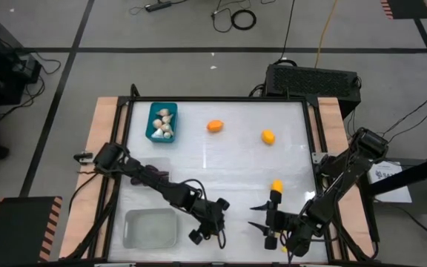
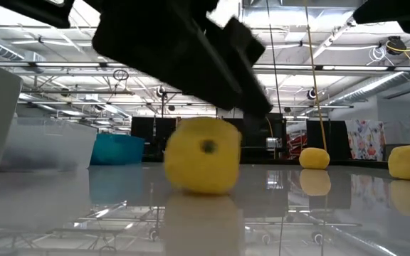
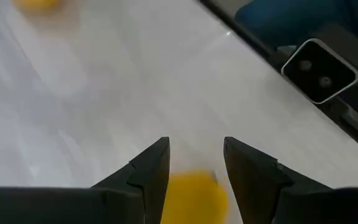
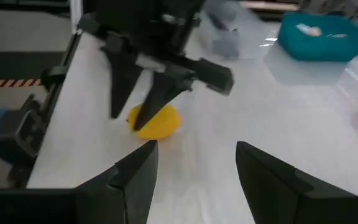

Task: Sort produce into baskets
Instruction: Put the lemon into the gray bin

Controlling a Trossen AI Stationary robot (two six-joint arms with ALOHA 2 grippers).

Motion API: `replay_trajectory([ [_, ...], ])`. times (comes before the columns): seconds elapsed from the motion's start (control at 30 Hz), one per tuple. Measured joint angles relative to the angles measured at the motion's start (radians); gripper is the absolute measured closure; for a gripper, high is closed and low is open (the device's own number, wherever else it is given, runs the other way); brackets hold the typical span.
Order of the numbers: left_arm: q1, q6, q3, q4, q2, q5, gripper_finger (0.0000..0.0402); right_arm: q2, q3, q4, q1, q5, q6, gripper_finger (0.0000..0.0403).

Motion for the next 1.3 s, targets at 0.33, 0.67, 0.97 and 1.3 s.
replay_trajectory([
  [0.33,0.004,0.139,0.000,-0.082,-0.040,-0.010,0.0229,0.000,0.000,-0.001,-0.040,0.060,-0.004,0.0195],
  [0.67,-0.006,0.225,0.000,-0.180,-0.104,-0.122,0.0103,0.000,0.000,-0.017,-0.066,0.056,-0.009,0.0195],
  [0.97,-0.007,0.500,0.083,-0.404,-0.088,-0.112,0.0088,0.000,0.000,-0.017,-0.078,0.052,0.019,0.0195],
  [1.3,-0.043,0.688,0.185,-0.488,0.057,-0.227,0.0091,0.000,0.000,-0.017,-0.083,0.053,0.020,0.0195],
])
